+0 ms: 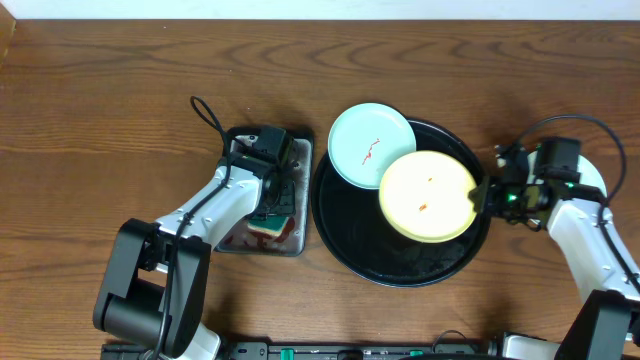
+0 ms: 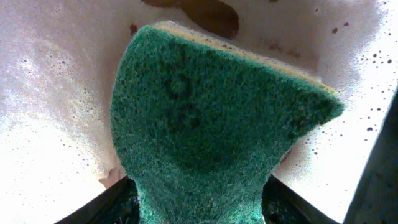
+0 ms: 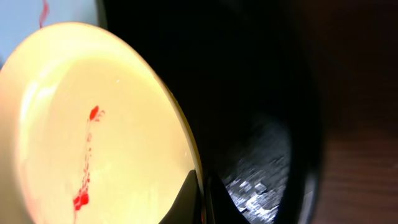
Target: Clean dirty plates on tray and stack at the side
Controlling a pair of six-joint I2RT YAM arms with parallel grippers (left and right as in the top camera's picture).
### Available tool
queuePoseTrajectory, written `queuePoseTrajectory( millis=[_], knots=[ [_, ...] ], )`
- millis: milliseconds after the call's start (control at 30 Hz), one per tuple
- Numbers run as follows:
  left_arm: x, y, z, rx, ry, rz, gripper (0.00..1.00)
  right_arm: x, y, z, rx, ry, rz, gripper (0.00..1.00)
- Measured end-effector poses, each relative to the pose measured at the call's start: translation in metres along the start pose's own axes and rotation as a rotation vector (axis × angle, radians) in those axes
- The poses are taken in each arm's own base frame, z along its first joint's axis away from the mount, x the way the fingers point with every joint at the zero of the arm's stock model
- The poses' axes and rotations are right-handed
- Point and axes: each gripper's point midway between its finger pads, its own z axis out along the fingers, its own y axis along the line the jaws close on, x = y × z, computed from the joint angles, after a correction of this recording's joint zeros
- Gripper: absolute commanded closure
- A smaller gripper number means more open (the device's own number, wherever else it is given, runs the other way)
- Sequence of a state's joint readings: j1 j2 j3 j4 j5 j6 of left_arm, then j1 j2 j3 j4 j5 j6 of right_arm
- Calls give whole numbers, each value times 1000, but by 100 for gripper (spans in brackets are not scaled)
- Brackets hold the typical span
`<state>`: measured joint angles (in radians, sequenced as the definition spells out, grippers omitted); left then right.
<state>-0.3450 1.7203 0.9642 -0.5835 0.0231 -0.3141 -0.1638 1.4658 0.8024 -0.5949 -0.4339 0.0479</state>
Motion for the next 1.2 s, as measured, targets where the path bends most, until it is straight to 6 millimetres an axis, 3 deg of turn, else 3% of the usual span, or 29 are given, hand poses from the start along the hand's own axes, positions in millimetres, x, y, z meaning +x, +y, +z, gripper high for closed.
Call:
queuePoseTrajectory(
  millis=[100,200,233,333,567,633,667,700,867,1200],
  knots=[
    [0,0,0,1,-1,0,44,11,5,7,14,38,-26,99],
    [-2,-1,0,3,-9,-2,87,22,8,13,23,67,-47,99],
    [-3,-1,0,4,-11,-2,92,26,9,15,23,75,-53,99],
    [-3,-1,0,5,-13,0,93,32,10,18,29,92,-59,99],
    [-5,-2,-3,9,-22,0,91,32,4,18,62,88,-63,99],
    [-8,-3,-10,19,-46,3,53,31,3,18,71,84,-65,99],
    [-10,-4,-15,25,-63,1,42,30,2,18,75,80,-67,99],
    [-13,-4,-21,33,-83,-1,37,29,2,18,77,77,-68,99],
    [-20,-7,-38,54,-137,-5,35,27,0,18,86,69,-71,99],
    [-21,-8,-24,48,-119,-4,39,26,0,18,88,66,-72,99]
  ],
)
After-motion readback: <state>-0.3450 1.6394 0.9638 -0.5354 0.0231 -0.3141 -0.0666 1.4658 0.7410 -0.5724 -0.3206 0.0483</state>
